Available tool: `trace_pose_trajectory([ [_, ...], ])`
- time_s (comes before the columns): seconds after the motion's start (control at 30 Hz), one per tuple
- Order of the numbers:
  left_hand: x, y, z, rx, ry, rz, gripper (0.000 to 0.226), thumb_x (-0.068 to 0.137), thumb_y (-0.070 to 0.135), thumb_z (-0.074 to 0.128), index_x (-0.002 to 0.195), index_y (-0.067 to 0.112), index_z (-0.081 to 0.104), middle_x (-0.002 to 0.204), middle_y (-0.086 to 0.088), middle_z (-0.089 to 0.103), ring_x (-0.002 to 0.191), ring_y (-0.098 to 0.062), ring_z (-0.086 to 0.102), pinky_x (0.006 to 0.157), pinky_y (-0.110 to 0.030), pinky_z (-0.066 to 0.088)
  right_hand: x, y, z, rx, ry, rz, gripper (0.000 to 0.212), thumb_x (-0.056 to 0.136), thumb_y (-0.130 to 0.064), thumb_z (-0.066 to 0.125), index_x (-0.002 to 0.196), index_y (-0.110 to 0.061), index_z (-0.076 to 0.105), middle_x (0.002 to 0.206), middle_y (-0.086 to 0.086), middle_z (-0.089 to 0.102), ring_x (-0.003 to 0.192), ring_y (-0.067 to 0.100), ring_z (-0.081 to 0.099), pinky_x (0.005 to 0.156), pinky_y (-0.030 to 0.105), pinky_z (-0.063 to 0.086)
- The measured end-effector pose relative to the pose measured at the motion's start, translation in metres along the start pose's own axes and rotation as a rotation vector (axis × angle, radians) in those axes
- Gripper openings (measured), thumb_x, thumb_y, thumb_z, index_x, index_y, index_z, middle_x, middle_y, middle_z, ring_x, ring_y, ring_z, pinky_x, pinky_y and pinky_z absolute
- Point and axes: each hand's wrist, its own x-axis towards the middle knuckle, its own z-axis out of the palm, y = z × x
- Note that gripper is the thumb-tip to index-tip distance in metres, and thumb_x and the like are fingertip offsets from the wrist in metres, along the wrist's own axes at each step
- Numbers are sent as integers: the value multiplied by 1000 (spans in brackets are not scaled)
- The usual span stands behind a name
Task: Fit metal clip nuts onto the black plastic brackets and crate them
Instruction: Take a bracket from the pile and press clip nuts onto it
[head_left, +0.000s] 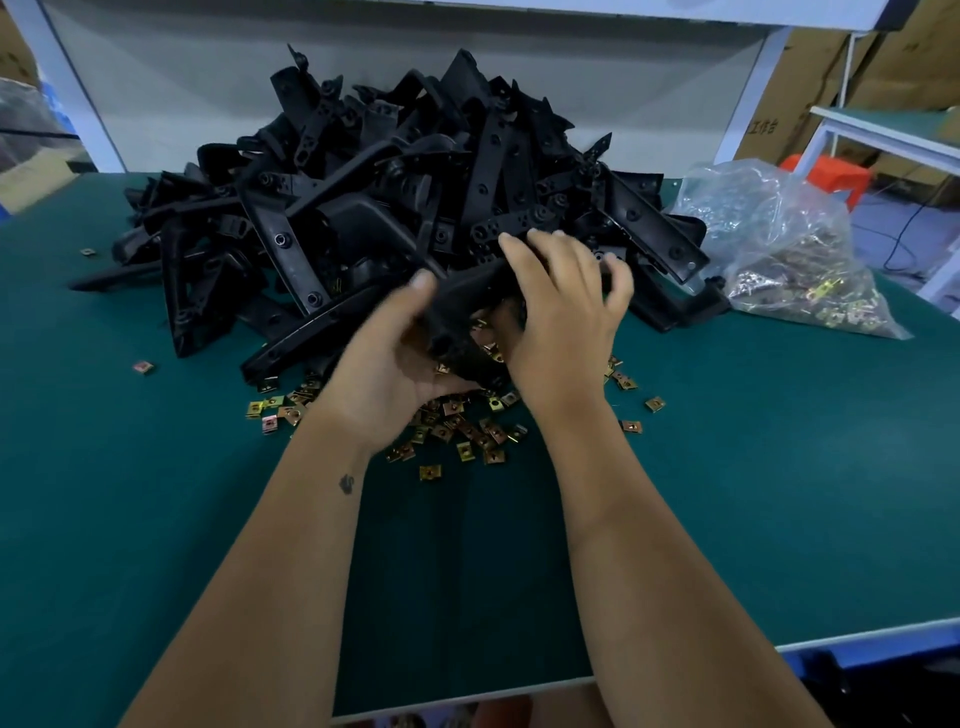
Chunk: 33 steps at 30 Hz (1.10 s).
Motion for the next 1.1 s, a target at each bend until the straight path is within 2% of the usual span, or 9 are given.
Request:
trace_pose_trajectory([
  [0.13,0,-6,8,282,-58,-62,29,79,22,68,107,25,66,97,9,73,100,-11,67,91,-30,51,1,-4,-4,-31,138,22,50,80,-8,65,128,-22,64,135,0,60,128,22,52,108,46,17],
  [0.23,-1,-6,12,518,-20,13,18,91,7,66,85,24,70,78,5,64,80,-10,60,77,-23,44,2,-9,-5,-12,238,29,56,81,-7,65,135,-24,59,143,-1,54,129,17,48,107,48,23],
  [0.37,-2,-2,10,251,109,144,28,95,7,60,89,27,79,98,7,74,98,-11,66,94,-26,44,6,-12,-7,292,361,225,58,89,-17,65,143,-11,47,144,15,44,124,21,46,105,45,36],
  [0.47,3,3,2,-7,216,195,27,101,22,52,108,36,74,123,15,68,113,-8,62,98,-28,43,7,-4,-7,426,154,375,21,94,-16,51,110,-12,64,110,4,59,93,22,58,93,45,45],
  [0.57,7,2,-5,-217,285,163,24,100,28,55,115,34,73,117,10,69,82,-10,61,76,-25,51,5,3,-1,86,-282,447,23,91,-16,44,71,-13,54,69,0,54,73,28,51,85,36,32],
  [0.7,9,-1,-6,-332,298,171,31,83,13,69,113,18,66,104,-3,76,82,-19,71,71,-25,57,4,4,4,-66,-613,479,26,82,-32,49,61,-17,51,74,-1,50,85,26,42,82,41,25],
  [0.83,13,-4,-9,-348,301,163,26,86,0,63,105,17,60,102,-5,76,94,-23,74,74,-33,60,5,2,8,-57,-686,401,20,81,-40,56,72,-23,62,81,-3,56,92,24,40,76,40,18],
  [0.97,15,-8,-14,-313,329,114,30,96,-4,52,101,23,64,106,-2,75,97,-23,73,70,-41,61,3,3,11,56,-671,390,13,90,-35,59,94,-30,70,96,-4,68,102,25,55,81,37,20],
  [1.1,14,-8,-13,-336,244,109,45,101,-3,44,110,33,69,115,1,74,103,-28,72,75,-49,59,1,3,11,147,-630,391,6,90,-26,63,90,-23,68,95,0,69,100,27,60,88,36,35],
])
